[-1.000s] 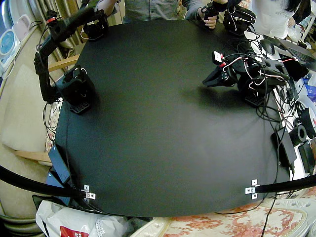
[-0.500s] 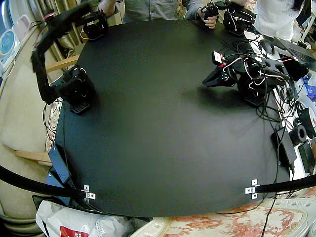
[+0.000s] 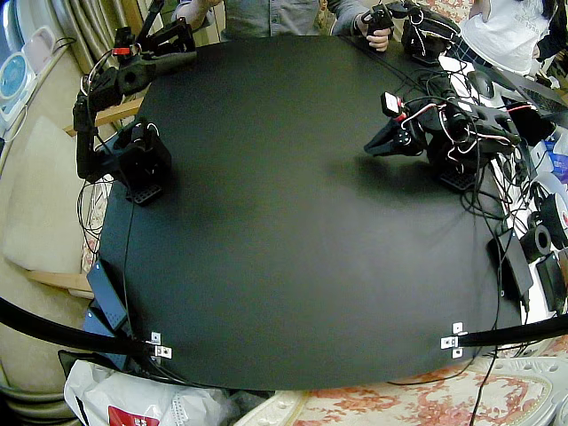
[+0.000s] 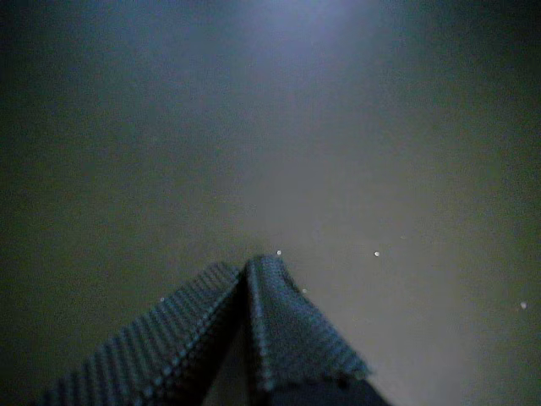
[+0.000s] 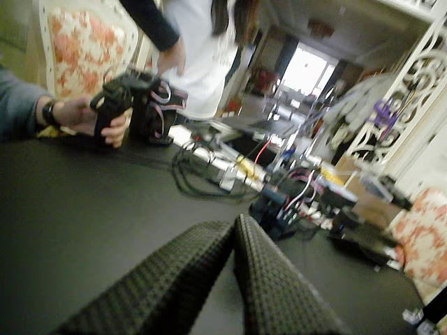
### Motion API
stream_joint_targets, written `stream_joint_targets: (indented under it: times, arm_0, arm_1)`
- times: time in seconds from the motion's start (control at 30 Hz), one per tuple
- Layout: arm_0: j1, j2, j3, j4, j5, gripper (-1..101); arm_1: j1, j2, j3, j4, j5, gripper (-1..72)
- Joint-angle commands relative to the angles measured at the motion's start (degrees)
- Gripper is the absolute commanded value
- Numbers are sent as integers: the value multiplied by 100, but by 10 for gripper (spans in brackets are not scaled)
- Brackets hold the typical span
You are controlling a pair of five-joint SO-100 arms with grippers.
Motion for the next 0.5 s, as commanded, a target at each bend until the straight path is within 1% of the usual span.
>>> stream_joint_targets:
  times: [0.0, 0.07, 0.1, 0.17, 0.2, 0.33, 0.4, 0.47]
  arm_0:
    - [53, 141, 70, -35, -26, 0]
    - [53, 141, 70, -35, -26, 0]
    - [53, 141, 70, -35, -26, 0]
    - [62, 141, 70, -35, -26, 0]
    - [62, 141, 70, -35, -26, 0]
    - [62, 141, 70, -35, -26, 0]
    - [62, 141, 70, -35, -35, 0]
    - [62, 141, 70, -35, -35, 0]
  arm_1:
    - [193, -255, 149, 712, 149, -3]
    - [413, -404, 439, 1389, 343, -3]
    - [580, -404, 800, 1828, 510, -3]
    - [853, 114, 1688, 2268, 738, -3]
    - [976, 114, 2013, 2443, 756, -3]
    - [1195, 114, 2672, 2435, 888, -3]
    - [1380, 123, 3357, 2241, 1090, -3]
    - [1556, 123, 3735, 2004, 1178, -3]
